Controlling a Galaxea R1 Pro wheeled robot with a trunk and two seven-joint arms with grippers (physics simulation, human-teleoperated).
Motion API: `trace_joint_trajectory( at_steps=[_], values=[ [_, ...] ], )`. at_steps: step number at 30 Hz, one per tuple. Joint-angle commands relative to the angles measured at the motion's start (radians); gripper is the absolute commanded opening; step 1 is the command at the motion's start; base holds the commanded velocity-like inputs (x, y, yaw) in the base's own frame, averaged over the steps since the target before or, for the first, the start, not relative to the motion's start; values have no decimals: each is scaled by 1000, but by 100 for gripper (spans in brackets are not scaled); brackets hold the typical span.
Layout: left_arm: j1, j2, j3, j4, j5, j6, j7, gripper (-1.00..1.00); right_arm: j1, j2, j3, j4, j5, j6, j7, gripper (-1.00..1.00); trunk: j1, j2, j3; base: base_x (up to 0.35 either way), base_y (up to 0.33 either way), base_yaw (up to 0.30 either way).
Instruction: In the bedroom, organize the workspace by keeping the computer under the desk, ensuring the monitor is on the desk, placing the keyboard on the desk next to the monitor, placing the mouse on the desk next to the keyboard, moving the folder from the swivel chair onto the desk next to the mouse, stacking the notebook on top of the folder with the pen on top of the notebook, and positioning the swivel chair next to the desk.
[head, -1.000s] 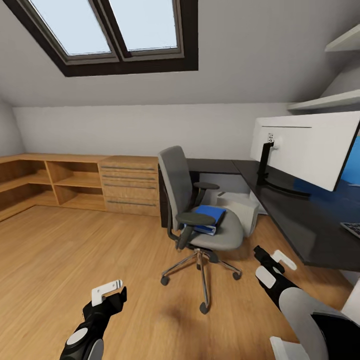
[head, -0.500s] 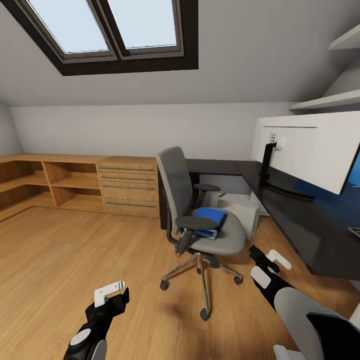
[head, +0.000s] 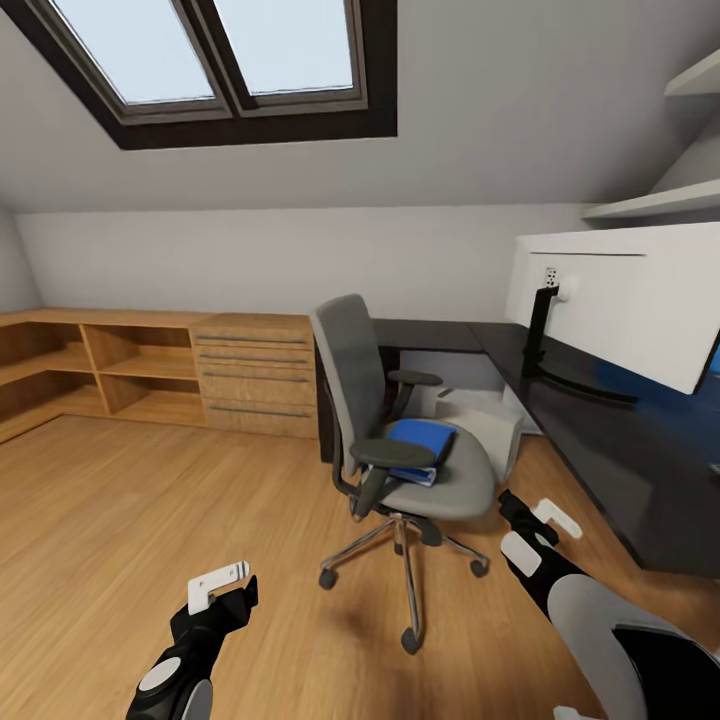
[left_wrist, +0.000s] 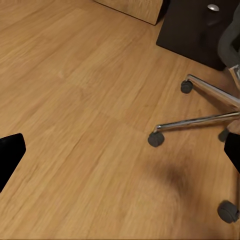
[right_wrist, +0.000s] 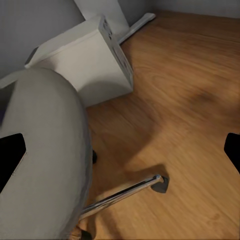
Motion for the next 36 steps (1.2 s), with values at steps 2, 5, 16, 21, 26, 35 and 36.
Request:
trace_joint_trajectory(
  at_steps=[2, 5, 16, 21, 26, 35, 36],
  values=[
    [-1, 1, -1, -1, 10, 3, 8, 100, -1, 0, -6, 1, 0, -2, 1, 100, 0, 0, -1, 235, 0, 0],
    [-1, 1, -1, -1, 10, 3, 8, 100, -1, -1, -6, 1, 0, -2, 1, 100, 0, 0, -1, 279, 0, 0],
    [-1, 2, -1, 2, 11, 3, 8, 100, -1, -1, -6, 1, 0, -1, 0, 100, 0, 0, -1, 234, 0, 0],
    [-1, 2, -1, 7, 11, 3, 8, 100, -1, -1, -6, 1, 0, -1, -1, 100, 0, 0, -1, 275, 0, 0],
    [-1, 2, -1, 10, 11, 4, 8, 100, -1, -4, -8, 1, -1, 3, -2, 100, 0, 0, -1, 171, 0, 0],
    [-1, 2, -2, 12, 9, 3, 8, 100, -1, -18, -43, 3, -26, 21, -1, 100, 0, 0, -1, 83, 0, 0],
    [-1, 2, -2, 13, 9, 3, 8, 100, -1, -27, -48, 2, -54, 59, 2, 100, 0, 0, -1, 287, 0, 0]
  ],
)
